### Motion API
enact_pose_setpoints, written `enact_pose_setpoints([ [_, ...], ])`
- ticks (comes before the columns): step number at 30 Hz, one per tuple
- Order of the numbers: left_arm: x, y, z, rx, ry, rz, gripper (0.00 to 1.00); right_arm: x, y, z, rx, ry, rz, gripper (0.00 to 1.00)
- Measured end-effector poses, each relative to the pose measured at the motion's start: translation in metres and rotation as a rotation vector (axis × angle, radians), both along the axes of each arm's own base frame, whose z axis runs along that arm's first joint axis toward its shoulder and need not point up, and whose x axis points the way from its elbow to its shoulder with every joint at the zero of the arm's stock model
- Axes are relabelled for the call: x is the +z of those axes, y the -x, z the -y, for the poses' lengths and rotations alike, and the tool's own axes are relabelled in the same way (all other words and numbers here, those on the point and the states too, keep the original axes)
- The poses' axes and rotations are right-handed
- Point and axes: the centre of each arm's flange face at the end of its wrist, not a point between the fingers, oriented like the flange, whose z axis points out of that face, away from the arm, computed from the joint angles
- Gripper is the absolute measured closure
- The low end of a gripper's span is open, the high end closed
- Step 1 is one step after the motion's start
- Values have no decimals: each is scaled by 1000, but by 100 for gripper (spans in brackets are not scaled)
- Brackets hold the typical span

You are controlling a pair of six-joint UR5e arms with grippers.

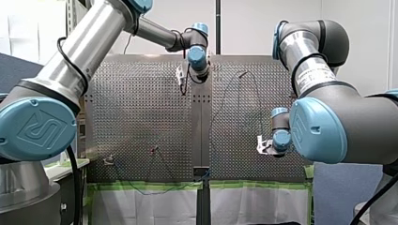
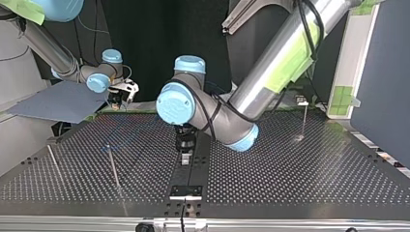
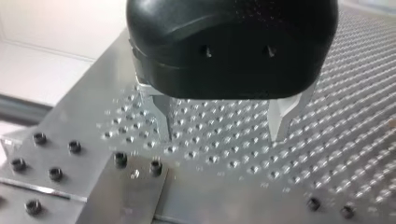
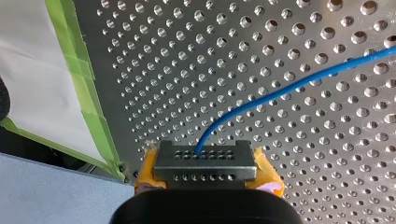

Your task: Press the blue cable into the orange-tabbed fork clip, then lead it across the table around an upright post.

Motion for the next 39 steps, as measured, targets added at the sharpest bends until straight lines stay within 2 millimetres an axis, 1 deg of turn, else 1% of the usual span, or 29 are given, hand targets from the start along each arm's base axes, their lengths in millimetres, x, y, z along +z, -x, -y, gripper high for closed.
enact_pose_setpoints([
  [8, 11, 48, -6, -40, -35, -67, 0, 1, 3, 1, -4, 2, 0, 100],
  [15, 17, 98, 4, -131, -12, -133, 0, 1, 3, 2, -5, 3, 2, 100],
  [19, 21, 131, 9, -186, 9, -164, 0, 1, 4, 3, -8, 3, 4, 100],
  [22, 24, 152, 11, -214, 17, -173, 0, 1, 6, 3, -10, 3, 5, 100],
  [25, 28, 168, 10, -236, 29, -178, 0, 1, 6, 3, -12, 2, 6, 100],
  [28, 31, 182, 5, -246, 50, -185, 0, 1, 8, 4, -15, 1, 9, 100],
  [31, 31, 191, 0, -246, 57, -192, 0, 1, 9, 4, -20, 0, 14, 100],
  [35, 23, 197, -4, -244, 48, -210, 0, 1, 12, 5, -26, -1, 18, 100],
  [39, 18, 198, -5, -243, 43, -219, 0, 0, 13, 5, -30, -3, 23, 100],
])
